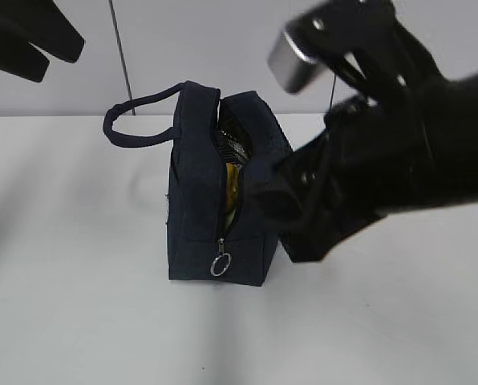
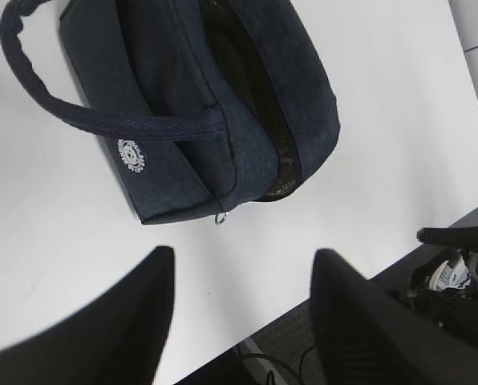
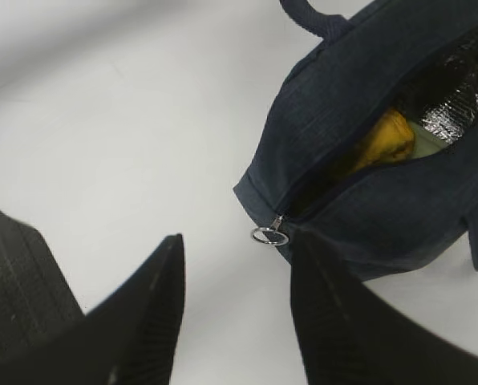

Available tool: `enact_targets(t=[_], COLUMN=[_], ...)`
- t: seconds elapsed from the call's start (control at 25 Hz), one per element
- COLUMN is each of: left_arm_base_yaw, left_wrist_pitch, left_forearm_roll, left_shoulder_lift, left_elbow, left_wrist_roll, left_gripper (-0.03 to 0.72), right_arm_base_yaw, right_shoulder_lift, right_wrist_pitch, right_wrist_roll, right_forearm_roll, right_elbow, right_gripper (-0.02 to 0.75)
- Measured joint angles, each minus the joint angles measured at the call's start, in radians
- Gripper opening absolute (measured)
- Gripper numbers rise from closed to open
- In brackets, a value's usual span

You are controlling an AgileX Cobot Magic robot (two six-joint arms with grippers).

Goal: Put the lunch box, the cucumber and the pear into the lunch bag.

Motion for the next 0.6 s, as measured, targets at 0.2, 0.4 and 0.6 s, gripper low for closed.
enact_targets(t=[0.2, 0.4, 0.6], left_arm_base_yaw=[0.0, 0.0, 0.0], left_wrist_pitch=[0.0, 0.0, 0.0], left_forearm_roll=[0.0, 0.002, 0.007], left_shoulder_lift=[-0.006, -0.006, -0.006], left_elbow=[0.003, 0.003, 0.003], left_wrist_roll=[0.0, 0.0, 0.0], left_gripper=[0.376, 0.374, 0.374], right_arm_base_yaw=[0.0, 0.002, 0.002], right_shoulder_lift=[-0.066, -0.068, -0.07], right_wrist_pitch=[-0.336, -0.616, -0.819], right_wrist_roll=[-0.049, -0.048, 0.063], right_forearm_roll=[0.103, 0.118, 0.039], right_elbow=[0.265, 0.401, 0.502], right_gripper=[0.326, 0.326, 0.326])
